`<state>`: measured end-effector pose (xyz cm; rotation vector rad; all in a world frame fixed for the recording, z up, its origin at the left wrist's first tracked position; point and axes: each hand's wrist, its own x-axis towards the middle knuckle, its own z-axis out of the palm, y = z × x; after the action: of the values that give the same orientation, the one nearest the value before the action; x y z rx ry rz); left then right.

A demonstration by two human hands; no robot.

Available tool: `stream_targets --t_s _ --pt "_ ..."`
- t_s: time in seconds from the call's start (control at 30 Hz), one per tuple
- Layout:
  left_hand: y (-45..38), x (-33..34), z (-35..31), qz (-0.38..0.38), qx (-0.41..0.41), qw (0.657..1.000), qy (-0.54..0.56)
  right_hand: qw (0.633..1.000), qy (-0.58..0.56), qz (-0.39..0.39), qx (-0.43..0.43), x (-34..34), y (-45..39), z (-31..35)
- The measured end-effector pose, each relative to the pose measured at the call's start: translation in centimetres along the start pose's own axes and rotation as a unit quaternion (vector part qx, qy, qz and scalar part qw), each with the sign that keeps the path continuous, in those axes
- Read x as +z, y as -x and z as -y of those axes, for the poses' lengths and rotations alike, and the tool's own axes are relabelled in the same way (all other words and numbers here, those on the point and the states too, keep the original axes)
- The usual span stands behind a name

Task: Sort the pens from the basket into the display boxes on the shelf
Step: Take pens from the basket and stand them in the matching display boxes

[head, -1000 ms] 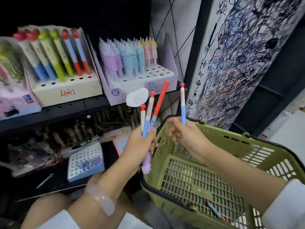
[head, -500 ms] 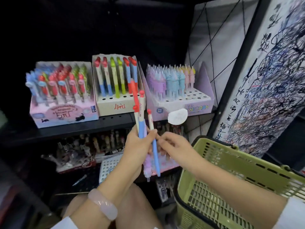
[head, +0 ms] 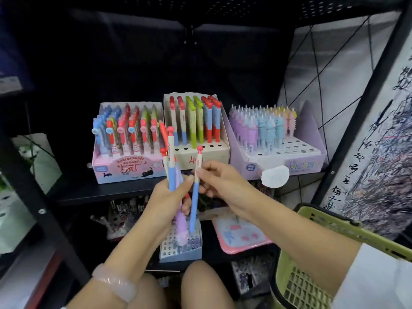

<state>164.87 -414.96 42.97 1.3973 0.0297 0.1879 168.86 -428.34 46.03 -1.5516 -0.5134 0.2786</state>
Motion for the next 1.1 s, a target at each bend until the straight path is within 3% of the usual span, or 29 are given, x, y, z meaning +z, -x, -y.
stream_targets --t_s 0.17,0.33,0.4,0.53,0.77,0.9,0.97,1.03,1.1 --pt "0.1 -3.1 0.1 -0.063 0.005 0.997 -0.052 0.976 0.084 -0.149 -0.132 -0.7 -4.5 3.6" --pt "0.4 -4.6 0.5 -0.072 -0.008 0.996 -0.05 0.939 0.191 -0.216 -0.19 0.4 -8.9 4.7" --pt "0.5 -4.9 0.6 -0.07 -0.008 0.997 -0.039 0.939 0.203 -0.207 -0.188 0.9 -10.1 4.2" --pt "0.6 -5.7 0.6 -0.064 -0.01 0.997 -0.028 0.912 0.34 -0.164 -0.159 1.8 -11.5 3.0" --pt "0.5 -5.9 0.4 -0.025 -0.007 1.0 -0.009 0.885 0.417 -0.156 -0.136 2.1 -12.5 3.5" --pt "0.6 -5.4 0.2 -0.01 -0.01 1.0 0.013 0.862 0.495 -0.088 -0.069 3.0 -12.6 3.4" --pt "0.8 -5.2 0.2 -0.011 -0.011 1.0 0.02 0.85 0.515 -0.096 -0.056 3.3 -12.4 3.0" --pt "0.8 -5.3 0.1 -0.016 -0.012 0.999 0.027 0.83 0.532 -0.145 -0.086 3.2 -11.7 2.9" --pt "0.8 -5.3 0.1 -0.017 -0.017 0.999 0.037 0.8 0.538 -0.187 -0.187 2.9 -10.4 3.0"
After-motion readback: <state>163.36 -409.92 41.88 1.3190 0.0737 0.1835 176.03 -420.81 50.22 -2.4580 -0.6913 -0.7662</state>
